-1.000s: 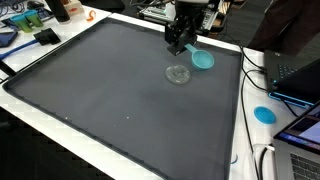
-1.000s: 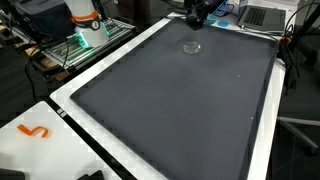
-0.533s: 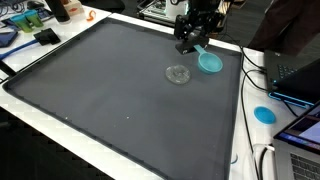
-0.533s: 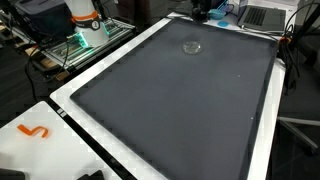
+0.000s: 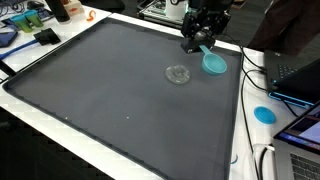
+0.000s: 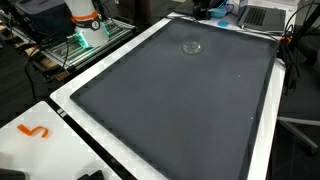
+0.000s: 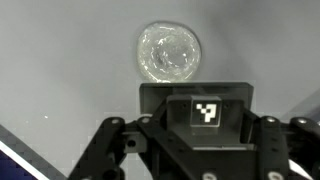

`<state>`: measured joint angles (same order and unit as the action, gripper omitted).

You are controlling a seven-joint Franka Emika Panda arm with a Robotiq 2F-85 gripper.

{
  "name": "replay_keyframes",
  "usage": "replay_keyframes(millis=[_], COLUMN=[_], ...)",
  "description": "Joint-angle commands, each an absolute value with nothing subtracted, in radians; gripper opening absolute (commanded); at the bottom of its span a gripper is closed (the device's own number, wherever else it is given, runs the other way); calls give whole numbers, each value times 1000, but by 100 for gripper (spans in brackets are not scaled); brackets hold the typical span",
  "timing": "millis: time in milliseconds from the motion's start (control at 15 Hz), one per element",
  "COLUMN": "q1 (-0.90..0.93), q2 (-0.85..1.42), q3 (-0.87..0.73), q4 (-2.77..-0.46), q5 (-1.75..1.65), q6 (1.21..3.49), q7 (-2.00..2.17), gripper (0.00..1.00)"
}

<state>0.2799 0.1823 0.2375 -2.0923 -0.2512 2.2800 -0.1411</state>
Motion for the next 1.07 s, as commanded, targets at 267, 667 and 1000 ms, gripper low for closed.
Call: replay_keyframes(millis=[267,667,1000], q1=[312,382,444], q2=[195,255,327], q3=[248,258,252], q4=[-2029,-1890,-1788], q5=[-297,-396,-493], q6=[2187,2007,1903], q7=[-70,86,207], gripper=[31,31,31])
